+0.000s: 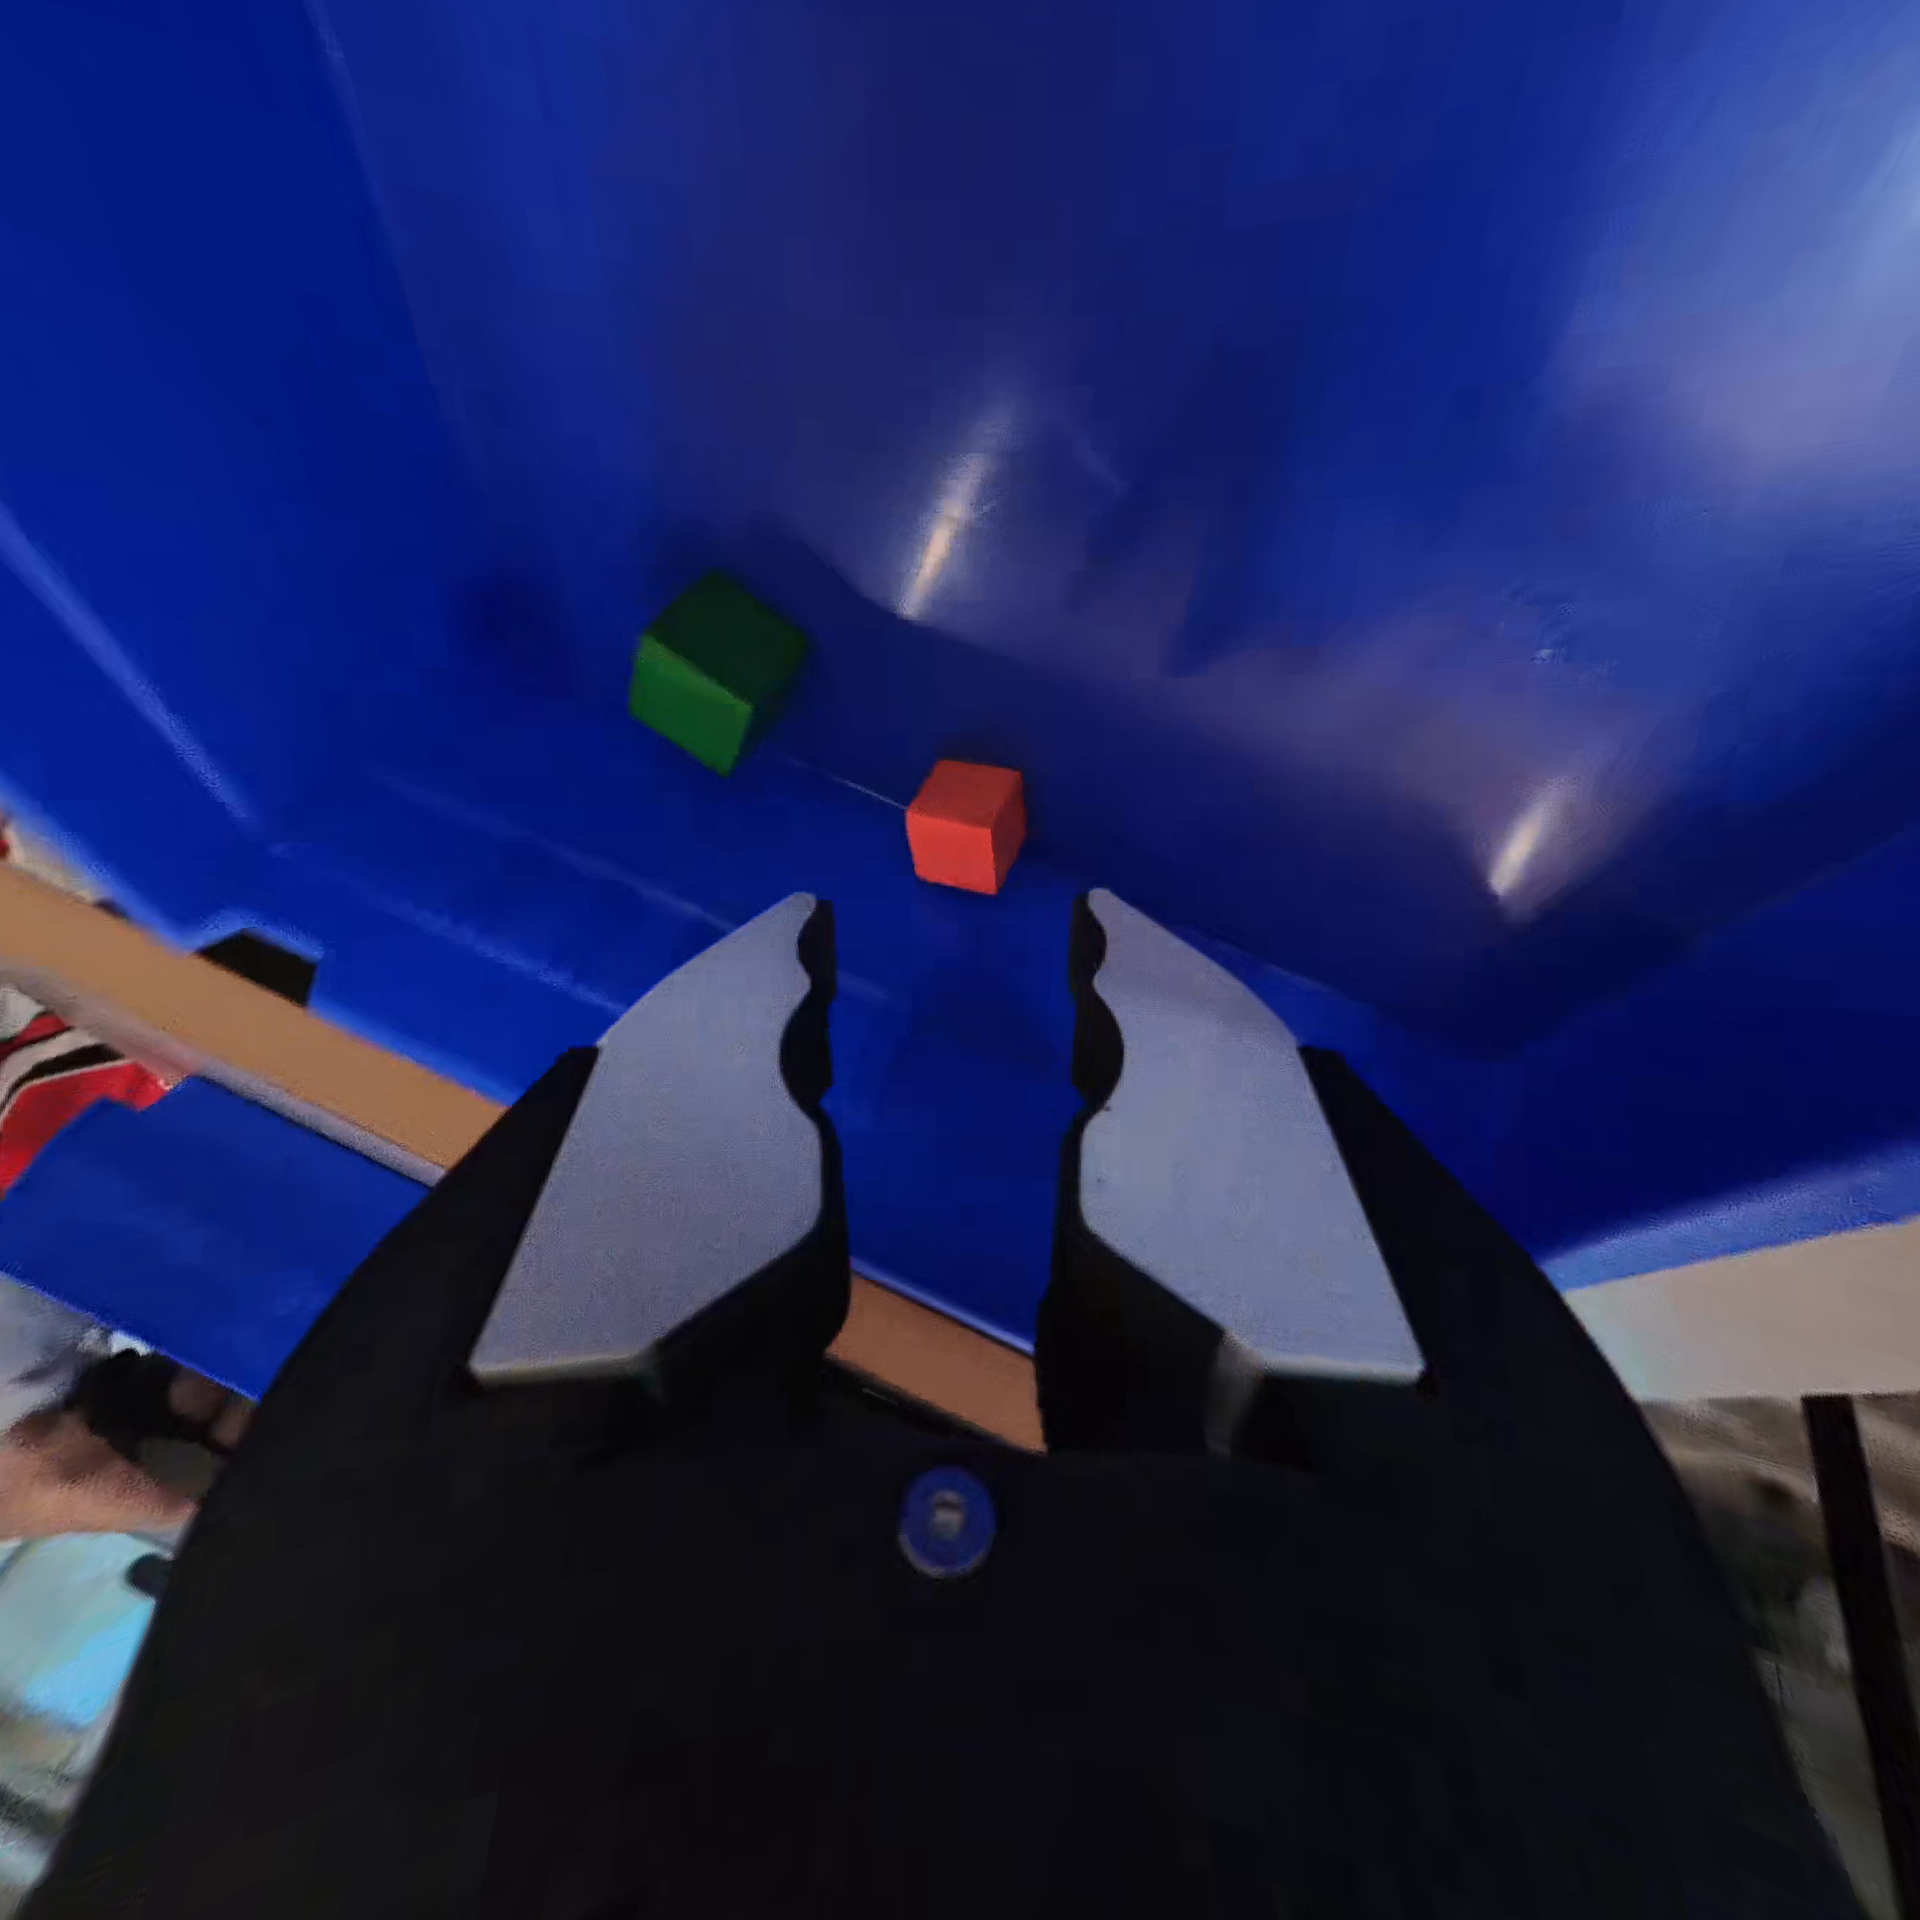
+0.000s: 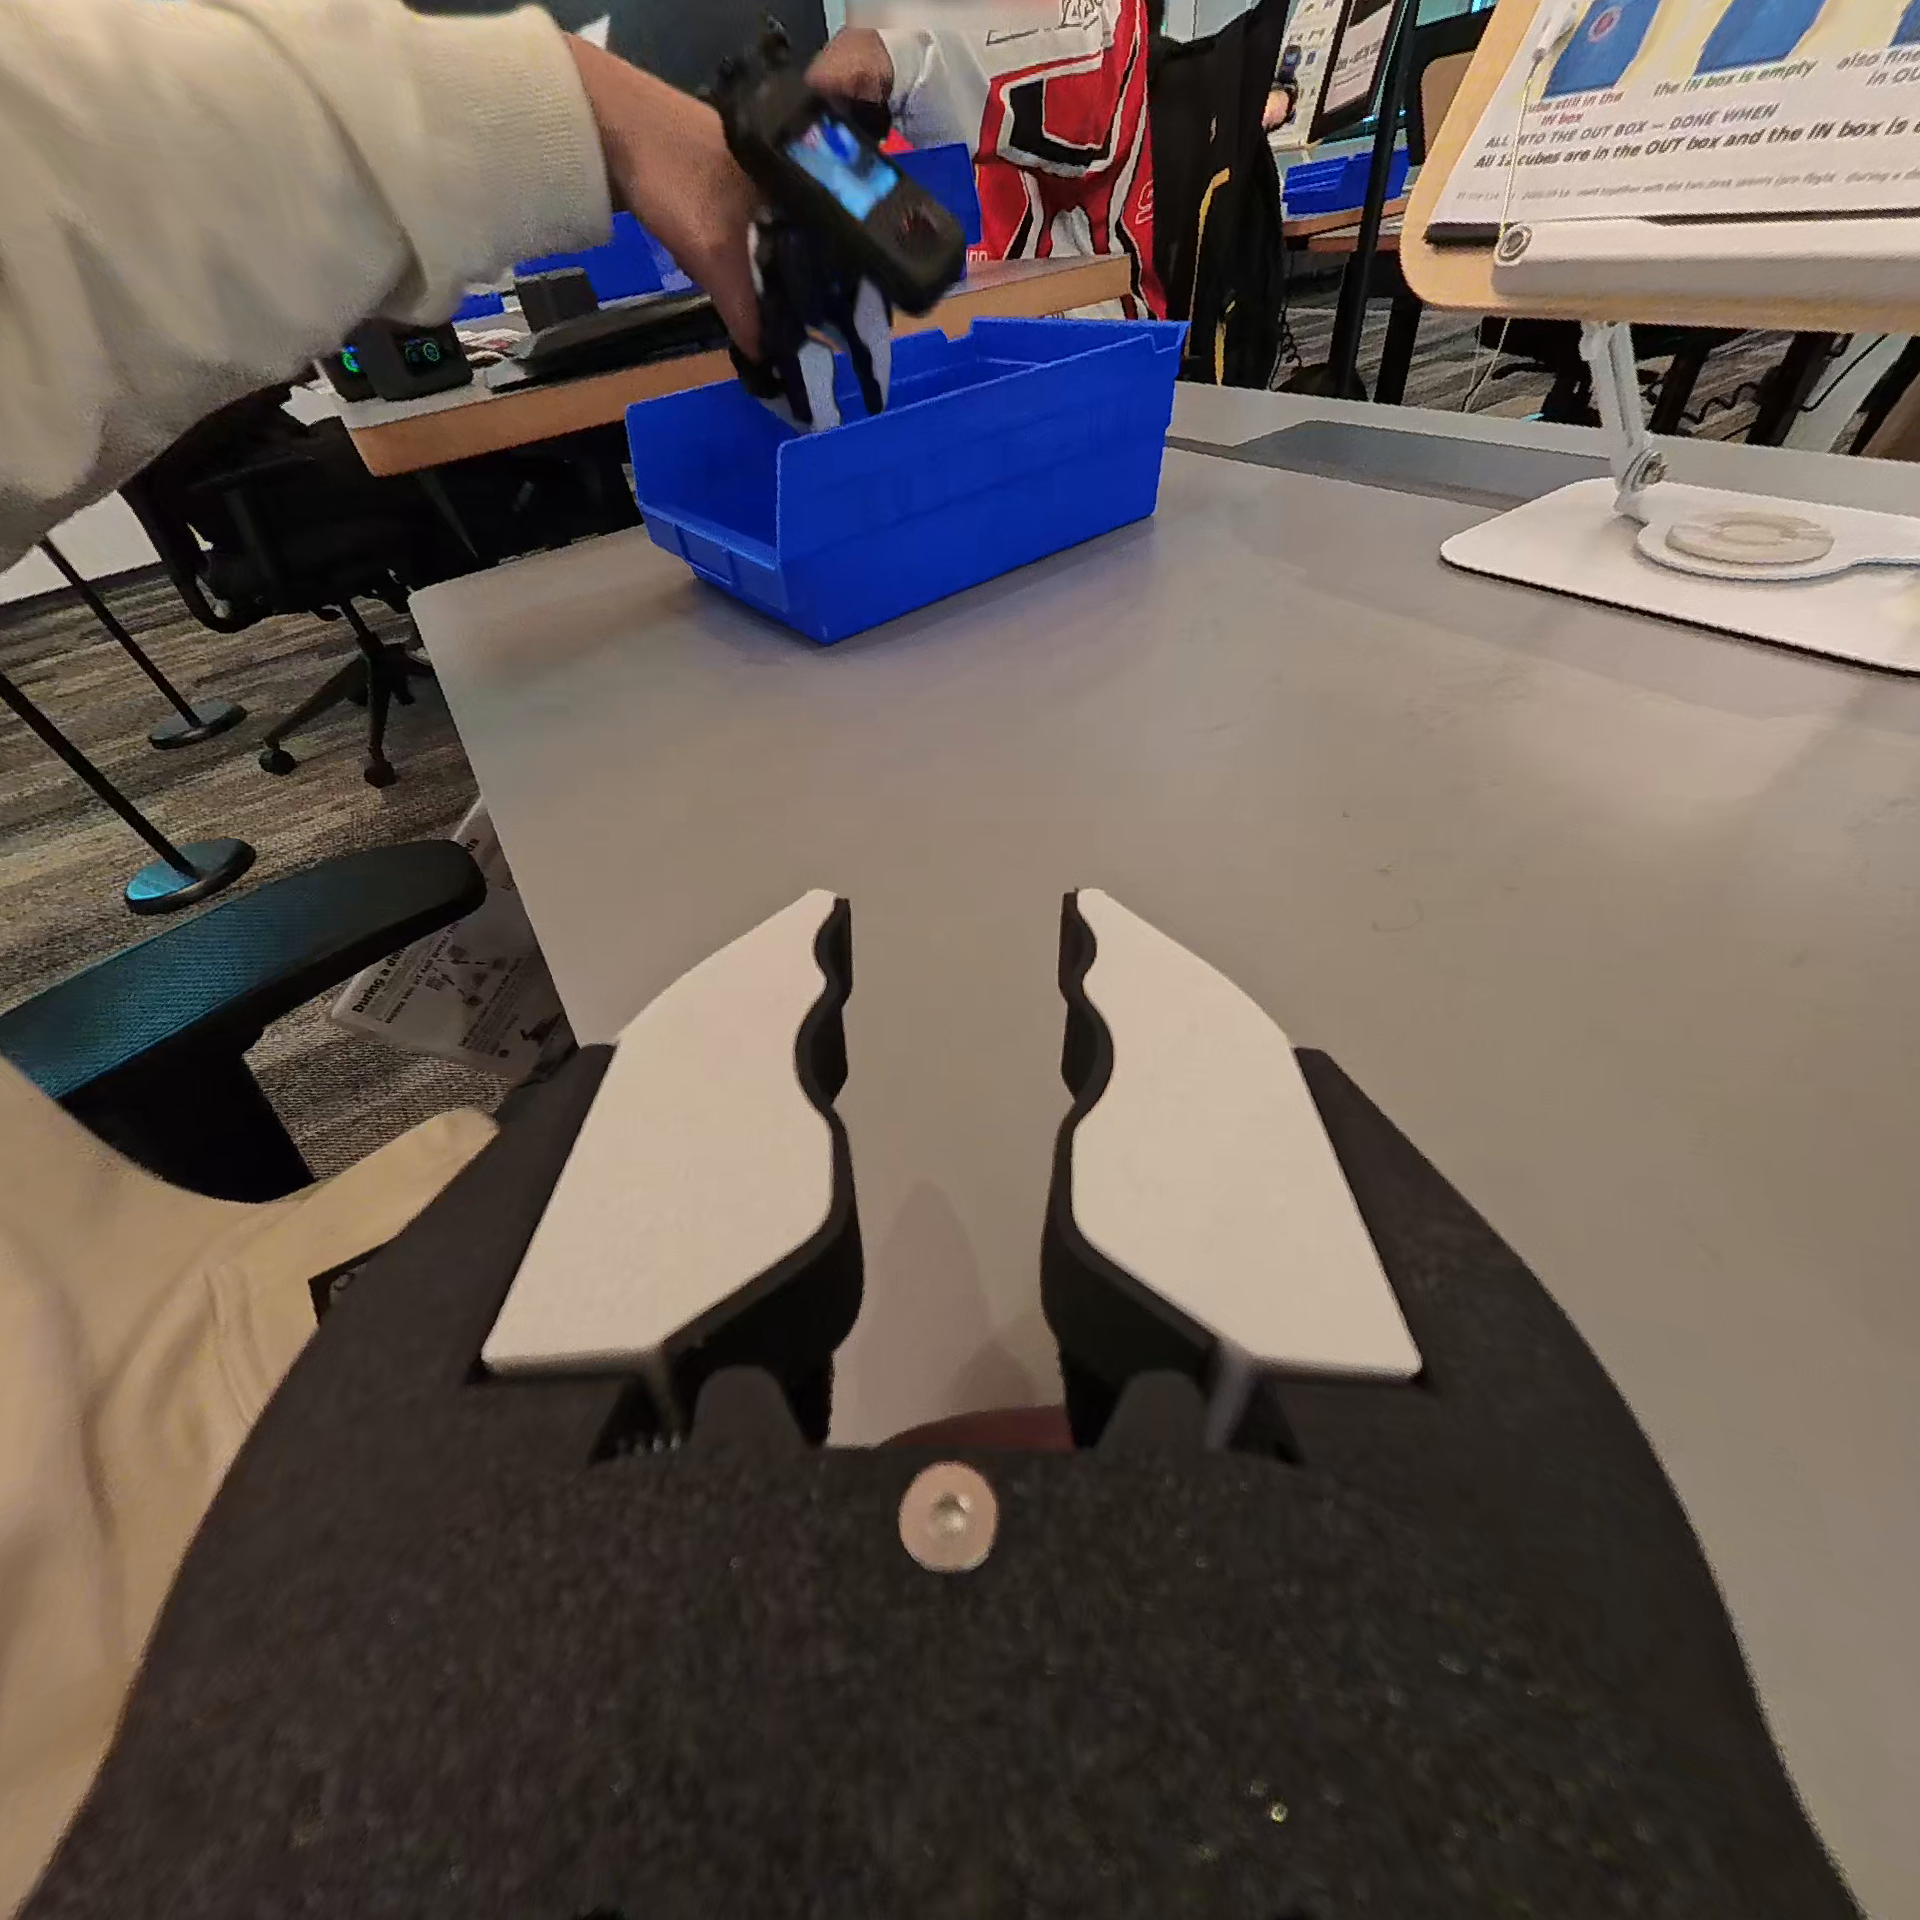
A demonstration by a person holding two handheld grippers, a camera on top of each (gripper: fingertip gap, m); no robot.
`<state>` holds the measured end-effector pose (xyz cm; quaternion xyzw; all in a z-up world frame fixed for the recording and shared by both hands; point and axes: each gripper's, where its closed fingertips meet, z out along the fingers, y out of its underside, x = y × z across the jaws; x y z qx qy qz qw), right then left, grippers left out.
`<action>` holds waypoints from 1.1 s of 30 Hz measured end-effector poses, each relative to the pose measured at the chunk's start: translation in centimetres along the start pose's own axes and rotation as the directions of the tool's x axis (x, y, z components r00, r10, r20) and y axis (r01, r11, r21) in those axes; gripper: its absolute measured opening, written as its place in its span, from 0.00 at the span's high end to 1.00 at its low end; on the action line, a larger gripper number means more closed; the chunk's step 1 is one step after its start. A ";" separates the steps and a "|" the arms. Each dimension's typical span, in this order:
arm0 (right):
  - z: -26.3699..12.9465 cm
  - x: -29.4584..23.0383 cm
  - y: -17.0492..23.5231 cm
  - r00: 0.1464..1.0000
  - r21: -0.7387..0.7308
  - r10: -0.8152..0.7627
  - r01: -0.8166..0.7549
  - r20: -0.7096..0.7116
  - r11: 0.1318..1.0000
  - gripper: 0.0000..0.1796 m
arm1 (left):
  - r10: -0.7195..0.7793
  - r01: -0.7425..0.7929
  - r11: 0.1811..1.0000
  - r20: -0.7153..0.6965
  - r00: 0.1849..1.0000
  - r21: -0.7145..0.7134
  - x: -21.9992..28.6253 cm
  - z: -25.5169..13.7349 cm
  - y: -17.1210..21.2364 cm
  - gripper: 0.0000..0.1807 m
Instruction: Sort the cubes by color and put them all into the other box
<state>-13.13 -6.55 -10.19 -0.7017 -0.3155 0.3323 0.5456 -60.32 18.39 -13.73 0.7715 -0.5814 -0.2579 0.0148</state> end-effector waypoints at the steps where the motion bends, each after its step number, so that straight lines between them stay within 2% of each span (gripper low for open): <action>1: -0.1 0.1 0.0 1.000 0.000 0.000 0.000 -0.004 1.000 0.79 | 0.021 -0.022 0.999 -0.022 1.000 -0.037 -0.1 0.9 0.1 0.76; 6: -0.3 0.2 0.2 0.999 0.004 0.043 -0.043 0.016 0.999 0.80 | -0.012 -0.005 0.994 -0.155 0.988 -0.109 -0.2 3.1 0.3 0.76; 10: -0.2 0.2 0.2 0.997 0.000 0.063 -0.063 0.032 0.998 0.80 | 0.022 -0.049 0.984 -0.156 0.988 -0.173 -0.3 4.5 0.7 0.74; 11: -0.2 0.2 0.2 0.997 0.000 0.064 -0.064 0.034 0.998 0.80 | 0.030 -0.058 0.982 -0.153 0.988 -0.180 -0.3 4.8 0.6 0.78; 12: -0.2 0.2 0.2 0.997 0.000 0.064 -0.064 0.034 0.998 0.80 | 0.032 -0.064 0.980 -0.168 0.985 -0.189 0.0 5.1 0.7 0.86; 15: -0.1 0.2 0.3 0.997 -0.008 0.066 -0.066 0.037 0.998 0.81 | 0.019 -0.064 0.971 -0.195 0.981 -0.230 0.5 5.1 0.9 0.87; 19: -0.1 0.1 0.3 0.997 -0.007 0.072 -0.071 0.042 0.997 0.81 | -0.004 -0.023 0.990 -0.198 0.980 -0.137 1.1 2.9 0.5 0.88; 23: -0.4 0.1 0.1 0.997 -0.003 0.069 -0.069 0.041 0.998 0.82 | -0.054 0.065 0.988 -0.085 0.995 0.140 0.5 -2.8 -1.5 0.88; 26: -0.7 0.4 -0.3 0.999 0.006 0.049 -0.049 0.024 0.999 0.82 | -0.123 0.105 0.880 0.009 0.992 0.463 1.0 -9.1 -4.5 0.88; 29: -1.1 0.8 -0.8 0.999 0.019 0.050 -0.051 0.013 0.999 0.82 | -0.186 0.065 0.670 0.083 0.979 0.739 3.5 -15.8 -7.7 0.88; 31: -1.2 1.2 -1.1 0.998 0.024 0.060 -0.060 0.009 0.998 0.82 | -0.234 0.011 0.527 0.133 0.963 0.850 5.8 -19.2 -9.3 0.88; 33: -1.3 1.5 -1.0 0.997 0.020 0.075 -0.075 0.006 0.997 0.82 | -0.278 -0.030 0.427 0.163 0.947 0.904 8.1 -21.1 -10.4 0.88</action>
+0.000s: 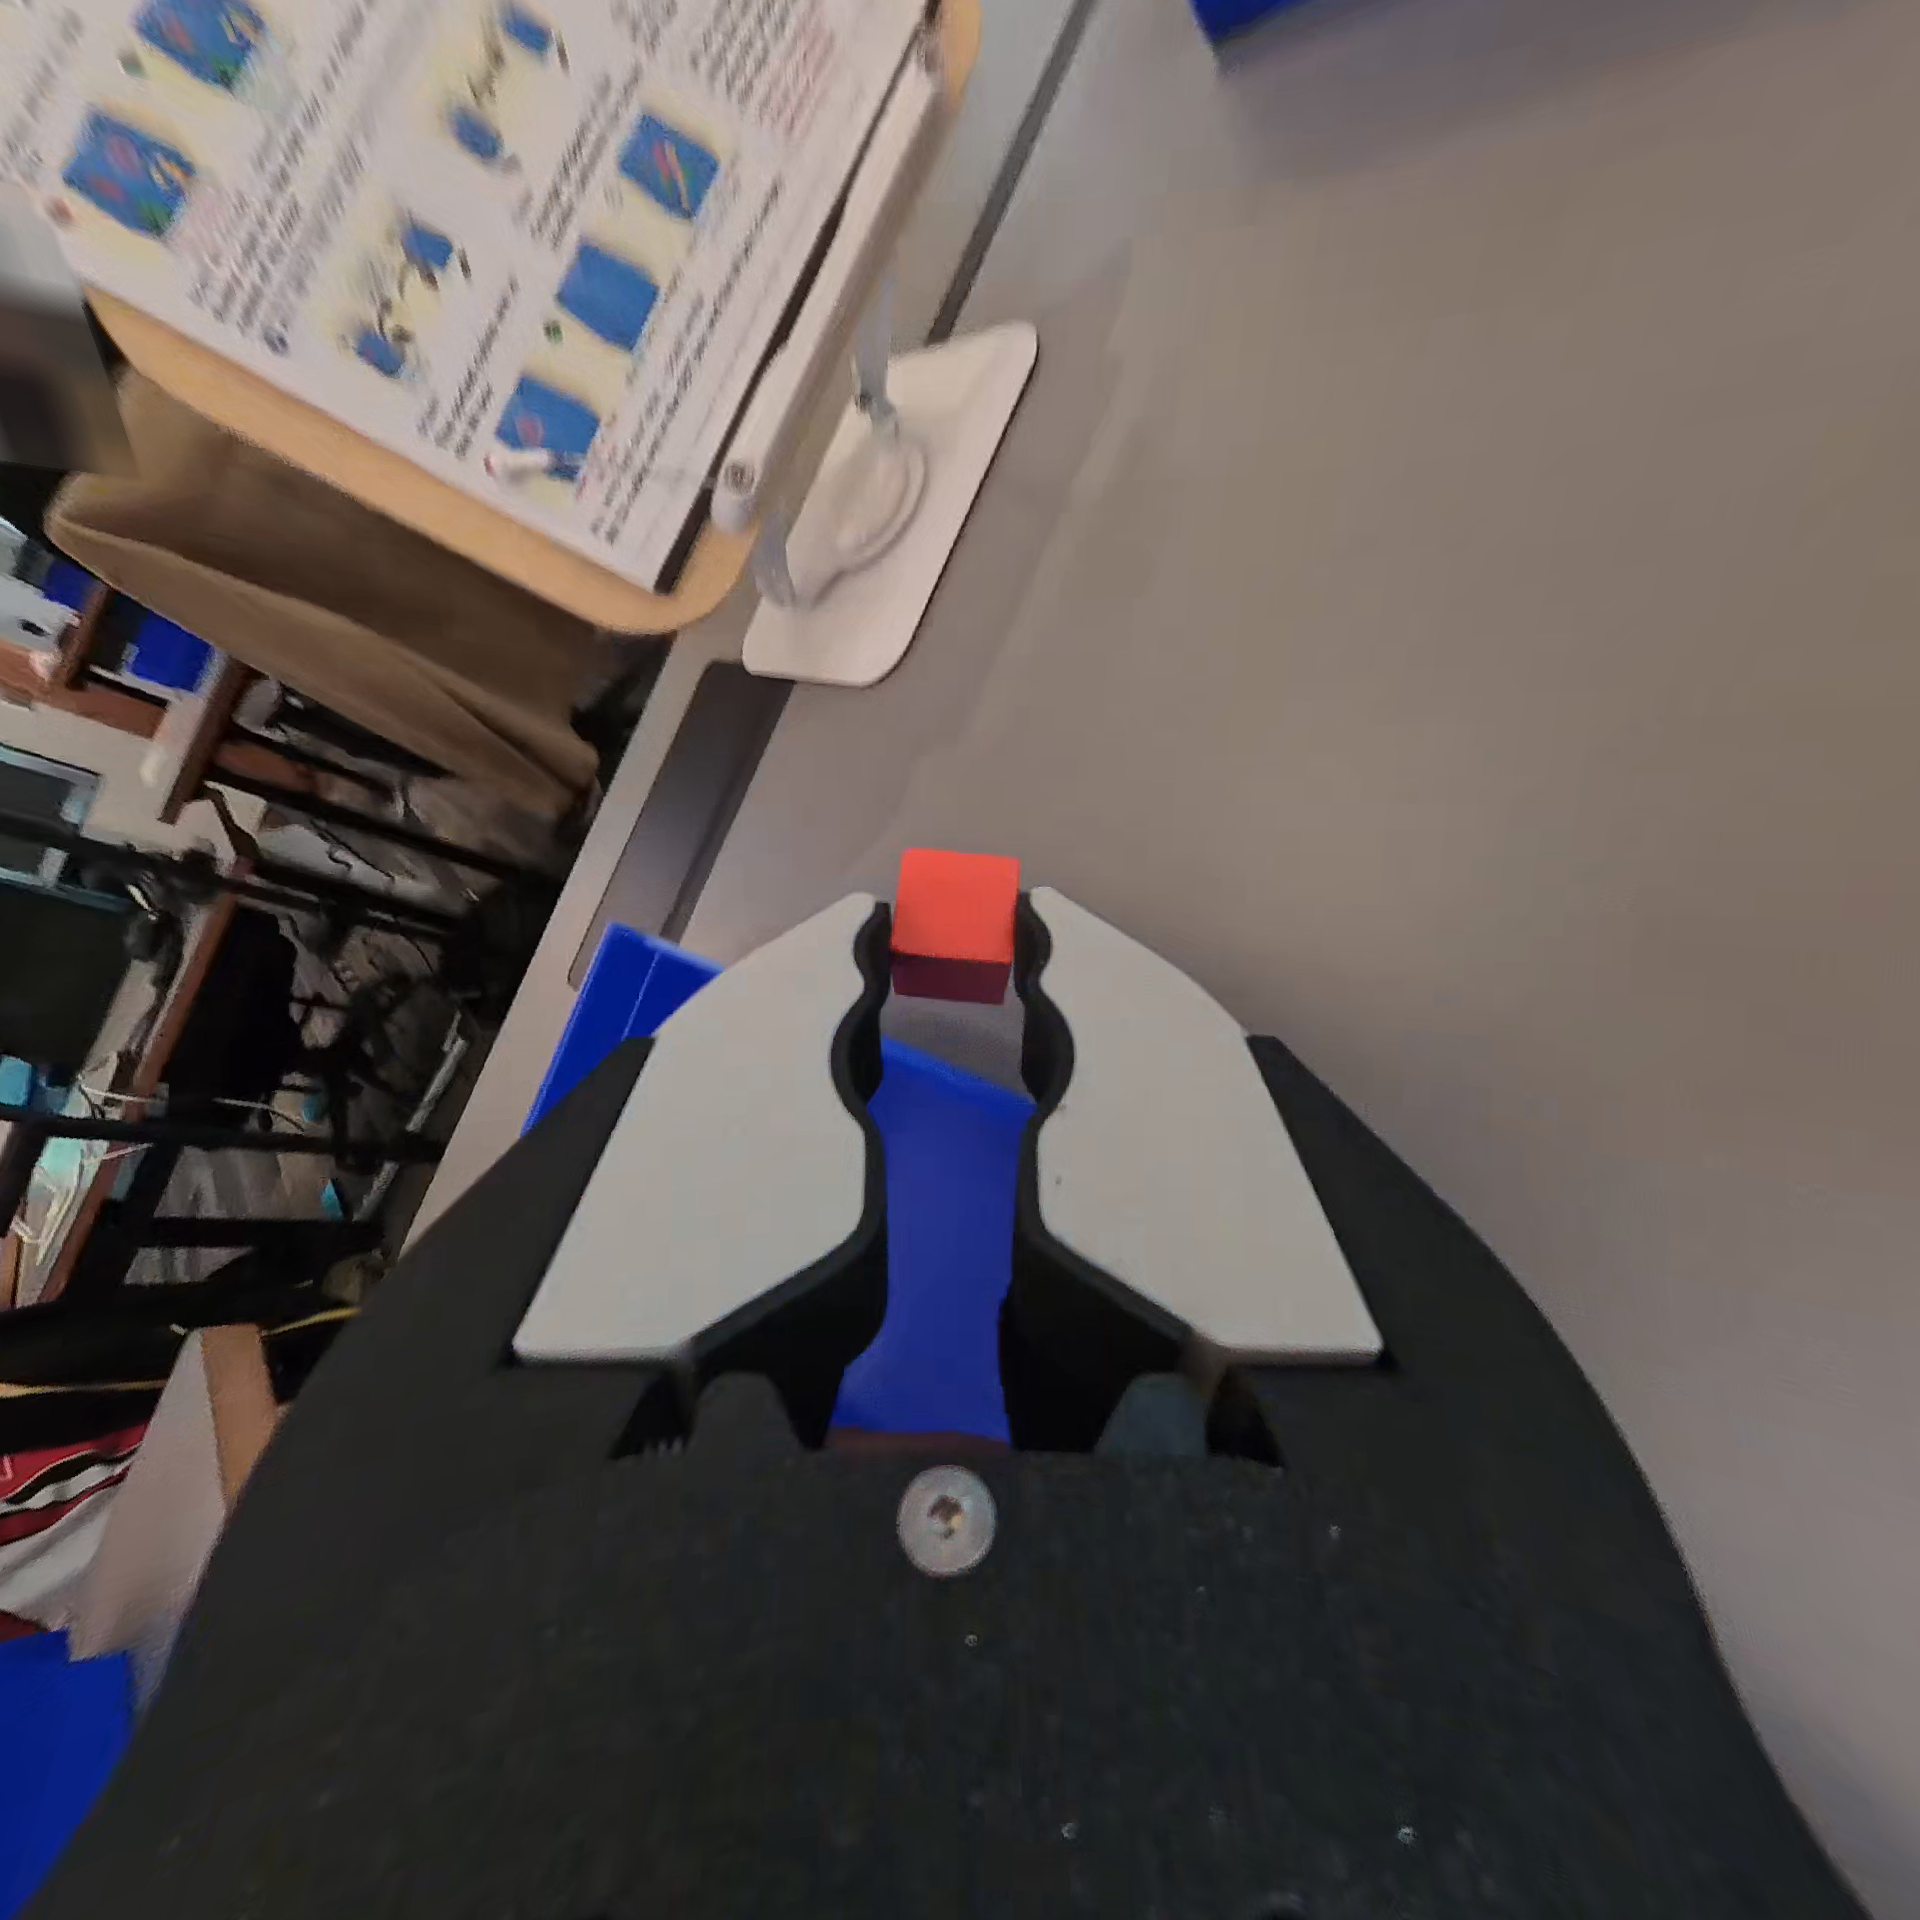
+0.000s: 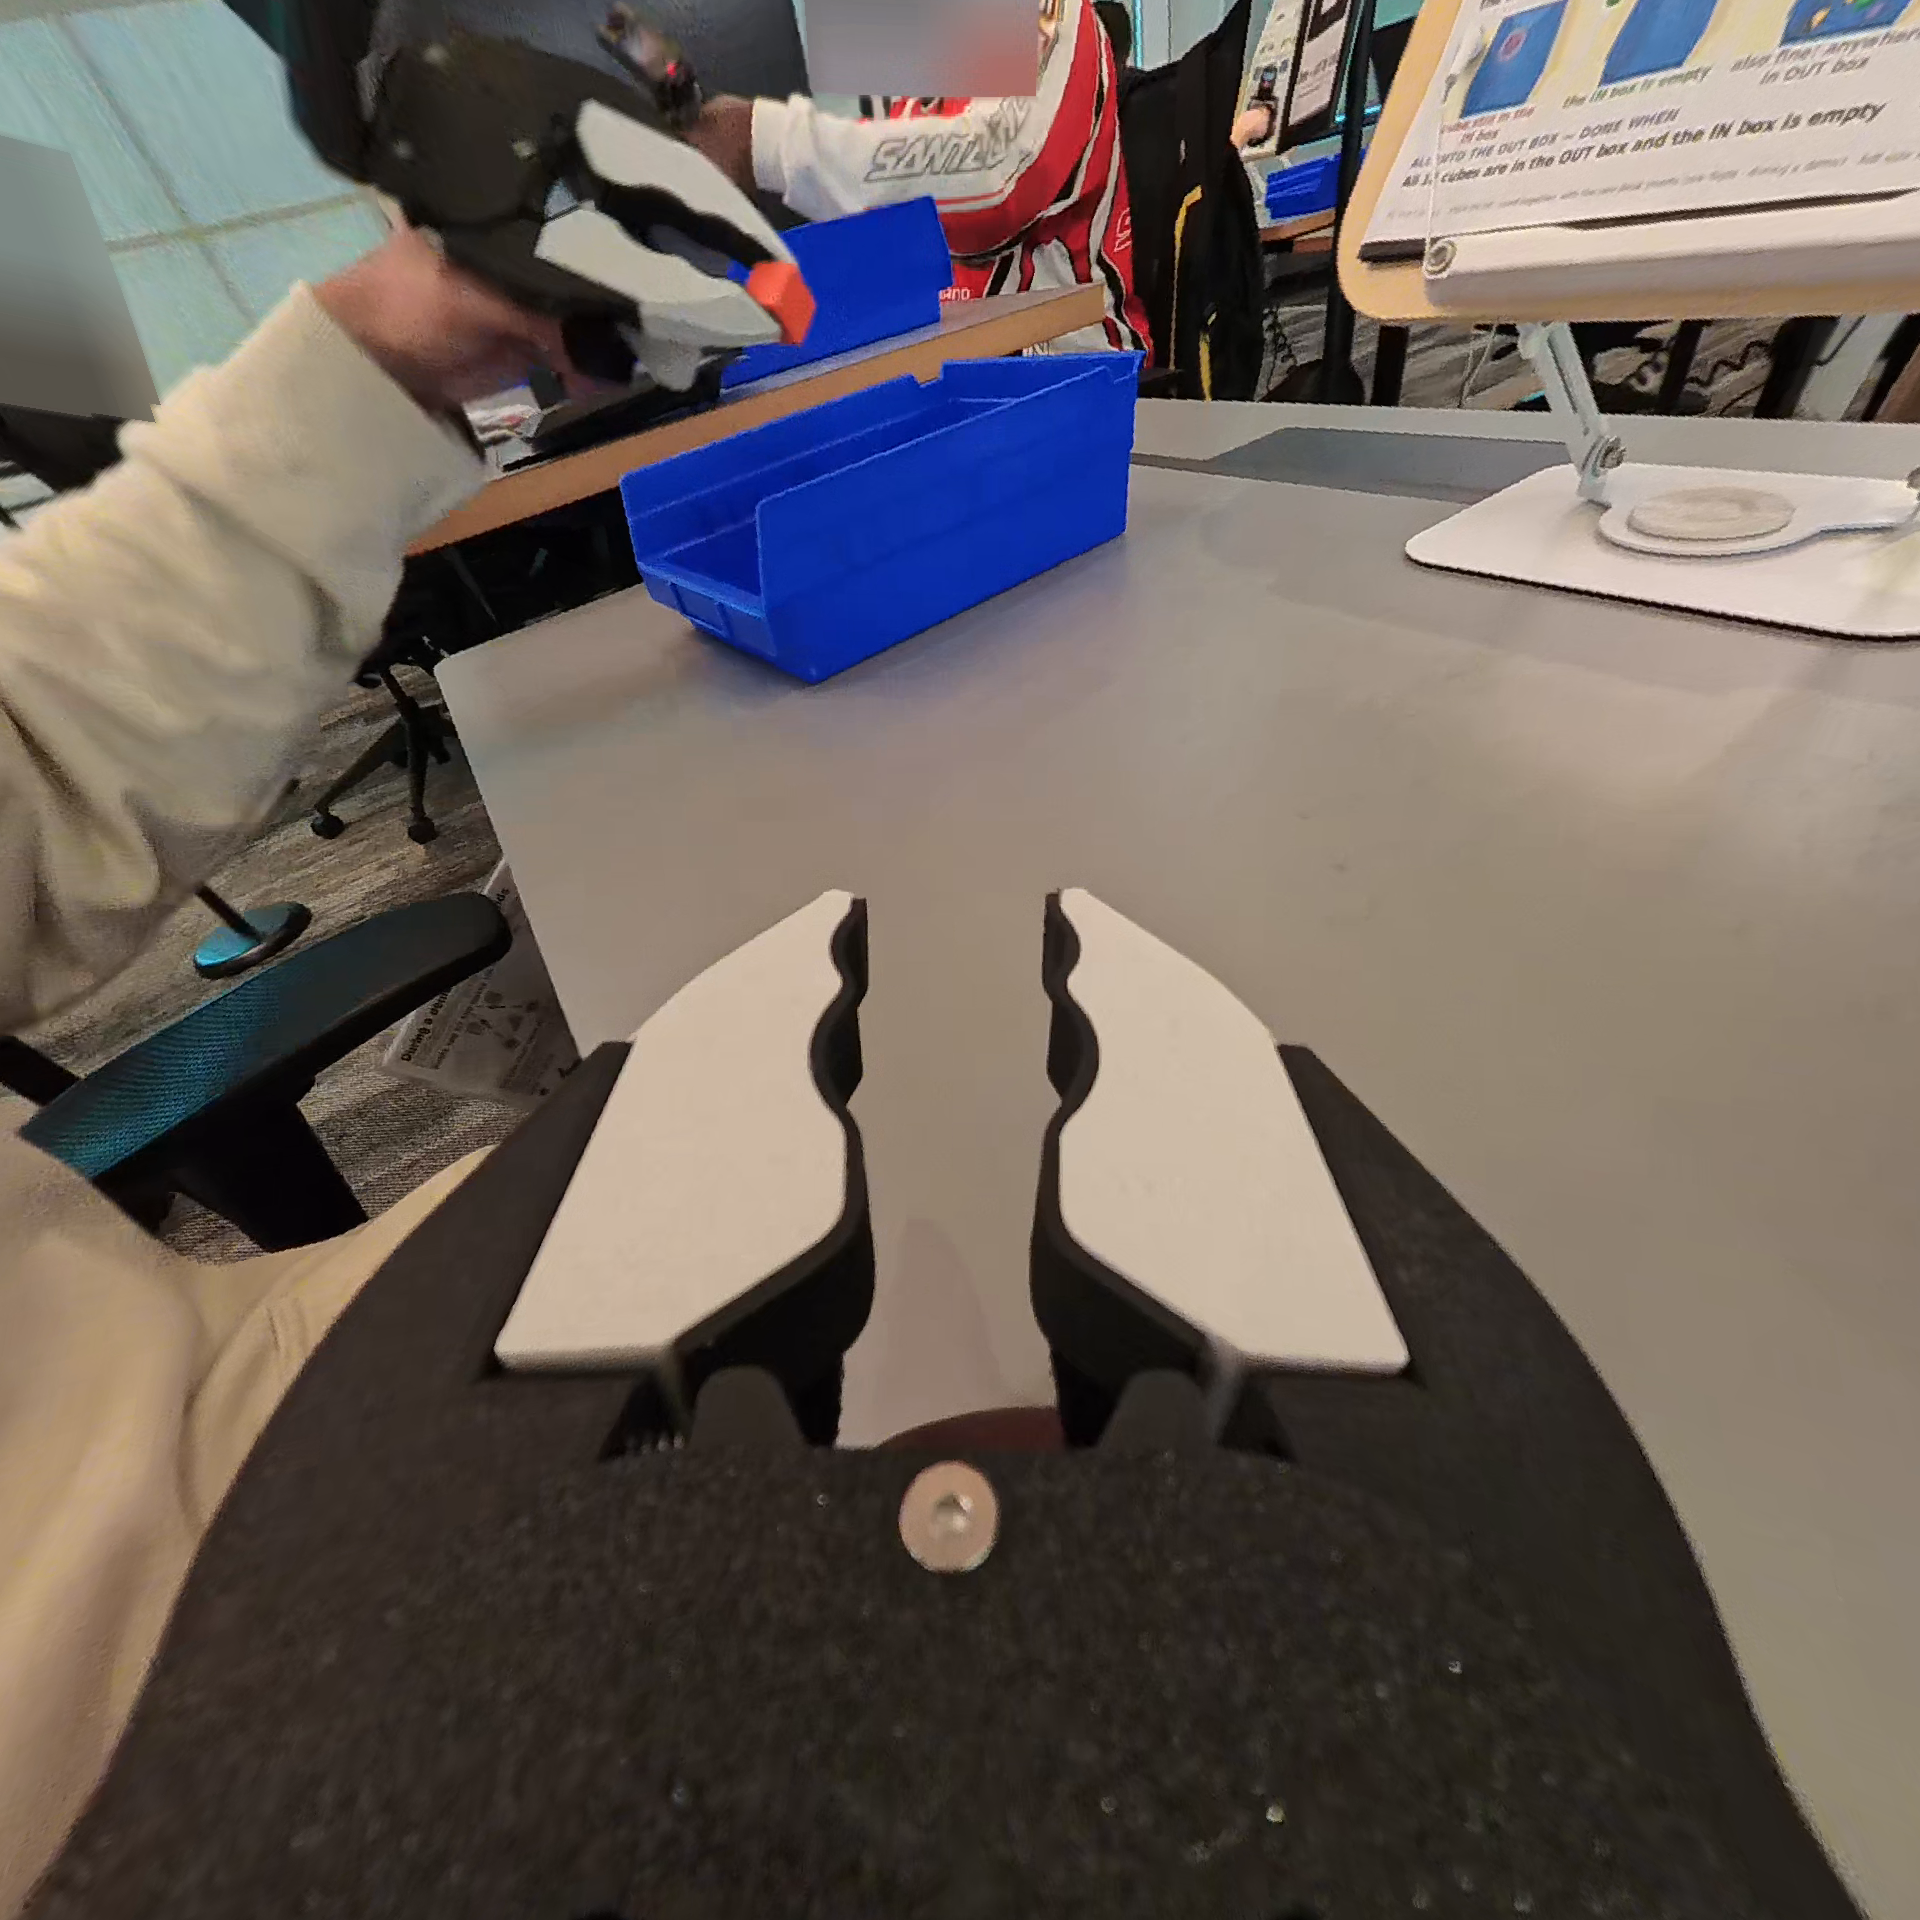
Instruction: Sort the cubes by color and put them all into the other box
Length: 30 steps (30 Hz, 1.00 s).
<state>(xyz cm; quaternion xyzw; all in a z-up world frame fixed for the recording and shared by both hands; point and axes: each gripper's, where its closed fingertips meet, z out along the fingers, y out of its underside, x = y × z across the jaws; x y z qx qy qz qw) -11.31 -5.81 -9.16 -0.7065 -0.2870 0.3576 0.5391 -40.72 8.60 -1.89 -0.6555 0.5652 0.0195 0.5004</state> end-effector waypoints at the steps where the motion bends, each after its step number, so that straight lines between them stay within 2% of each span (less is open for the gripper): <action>1: 0.0 0.2 0.1 1.000 -0.003 0.011 -0.011 -0.001 1.000 0.82 | -0.004 0.003 0.999 0.014 1.000 0.032 1.1 -0.1 -0.5 0.88; 7: 0.6 0.9 0.6 0.996 -0.013 0.086 -0.086 0.008 0.996 0.82 | -0.056 0.049 0.975 0.025 0.998 0.217 5.0 0.6 -2.9 0.88; 9: 1.2 1.1 -0.1 0.989 -0.016 0.138 -0.137 0.049 0.990 0.82 | -0.107 0.123 0.931 -0.064 0.992 0.344 6.1 1.1 -5.5 0.88; 12: 2.6 1.5 -3.4 0.939 -0.005 0.293 -0.297 0.181 0.955 0.80 | -0.186 0.317 0.806 -0.295 0.937 0.500 8.1 2.3 -10.9 0.88; 14: 3.8 1.9 -5.8 0.839 -0.037 0.459 -0.470 0.293 0.882 0.78 | -0.177 0.407 0.723 -0.421 0.890 0.558 9.6 3.4 -14.2 0.88; 15: 4.4 1.9 -6.8 0.758 -0.076 0.545 -0.558 0.358 0.826 0.78 | -0.148 0.421 0.690 -0.455 0.878 0.589 10.3 4.0 -15.6 0.88; 17: 5.6 1.9 -8.5 0.541 -0.176 0.697 -0.717 0.470 0.675 0.77 | -0.090 0.410 0.652 -0.472 0.877 0.638 11.6 5.4 -17.6 0.88; 19: 6.5 1.8 -9.5 0.337 -0.269 0.766 -0.796 0.548 0.543 0.76 | -0.072 0.410 0.639 -0.481 0.874 0.650 12.4 6.9 -18.8 0.88; 21: 7.2 1.6 -9.6 0.208 -0.326 0.783 -0.824 0.586 0.463 0.75 | -0.070 0.448 0.615 -0.521 0.851 0.649 13.0 7.8 -19.6 0.88; 24: 8.1 1.2 -9.2 0.103 -0.372 0.779 -0.835 0.619 0.406 0.72 | -0.065 0.479 0.582 -0.550 0.833 0.657 13.5 8.5 -20.2 0.88; 26: 8.1 0.9 -9.6 0.028 -0.392 0.749 -0.838 0.662 0.379 0.74 | -0.058 0.463 0.591 -0.537 0.841 0.661 13.7 9.1 -20.2 0.88; 28: 8.0 0.7 -9.7 0.003 -0.389 0.717 -0.839 0.697 0.381 0.85 | -0.046 0.468 0.586 -0.550 0.834 0.661 14.1 9.1 -20.3 0.88; 30: 8.1 0.8 -9.6 0.019 -0.363 0.707 -0.848 0.707 0.386 0.86 | -0.058 0.466 0.588 -0.540 0.840 0.661 14.2 9.4 -20.2 0.88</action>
